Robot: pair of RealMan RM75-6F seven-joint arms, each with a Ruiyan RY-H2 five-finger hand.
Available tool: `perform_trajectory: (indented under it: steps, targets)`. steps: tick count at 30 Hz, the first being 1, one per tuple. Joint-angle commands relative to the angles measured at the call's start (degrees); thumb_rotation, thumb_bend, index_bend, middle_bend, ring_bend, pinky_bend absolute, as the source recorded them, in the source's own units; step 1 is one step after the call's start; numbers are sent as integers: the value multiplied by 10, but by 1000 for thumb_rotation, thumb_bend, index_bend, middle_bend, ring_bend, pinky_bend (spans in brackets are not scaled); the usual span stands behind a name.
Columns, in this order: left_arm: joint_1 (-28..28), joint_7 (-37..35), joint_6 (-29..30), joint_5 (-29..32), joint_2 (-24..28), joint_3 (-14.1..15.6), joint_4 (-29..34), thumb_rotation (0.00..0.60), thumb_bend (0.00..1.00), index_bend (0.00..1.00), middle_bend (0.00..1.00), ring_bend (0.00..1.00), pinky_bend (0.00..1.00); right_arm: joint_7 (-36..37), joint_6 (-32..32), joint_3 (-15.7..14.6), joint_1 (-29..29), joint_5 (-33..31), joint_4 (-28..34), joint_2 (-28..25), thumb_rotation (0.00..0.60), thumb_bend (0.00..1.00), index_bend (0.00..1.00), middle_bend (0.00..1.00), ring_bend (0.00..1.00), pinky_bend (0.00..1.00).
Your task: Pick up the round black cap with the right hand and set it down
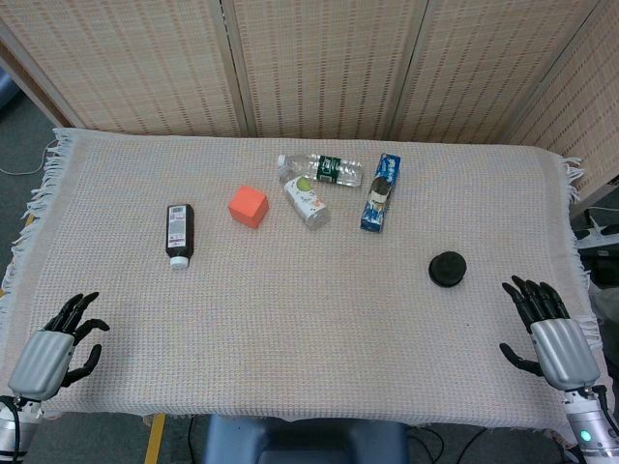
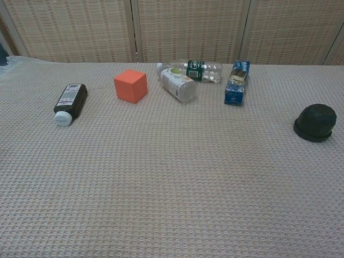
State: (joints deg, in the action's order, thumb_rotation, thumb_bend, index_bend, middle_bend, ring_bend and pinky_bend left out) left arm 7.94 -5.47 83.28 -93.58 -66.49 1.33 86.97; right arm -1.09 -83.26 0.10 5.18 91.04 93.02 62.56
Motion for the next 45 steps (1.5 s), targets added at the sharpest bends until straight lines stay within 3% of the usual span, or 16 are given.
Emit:
perform_trajectory:
  steps: [1,7,15,21,29,45]
  targets:
    - [-5,61,9,25,-10,-12,-6,600,478,396,64,37,300,-4,0,1,0,-2,-2,2,600,201,0,0,0,0]
    - [-13,108,20,50,-20,-25,0,600,479,404,64,38,300,-19,-14,18,3,-9,-26,20,600,201,0,0,0,0]
    - [-16,96,26,58,-14,-31,6,600,479,408,64,39,300,42,11,49,30,-39,-62,39,600,202,0,0,0,0]
    - [-20,85,32,59,-8,-32,13,600,480,413,64,39,299,36,115,83,78,-124,-51,34,600,202,0,0,0,3]
    - [-20,82,36,55,-9,-33,9,600,476,410,63,51,299,-5,223,107,145,-195,-65,48,600,202,0,0,0,3]
    - [-23,70,43,57,-5,-37,9,600,476,374,63,56,301,-109,378,122,255,-390,-96,89,600,188,0,0,0,3]
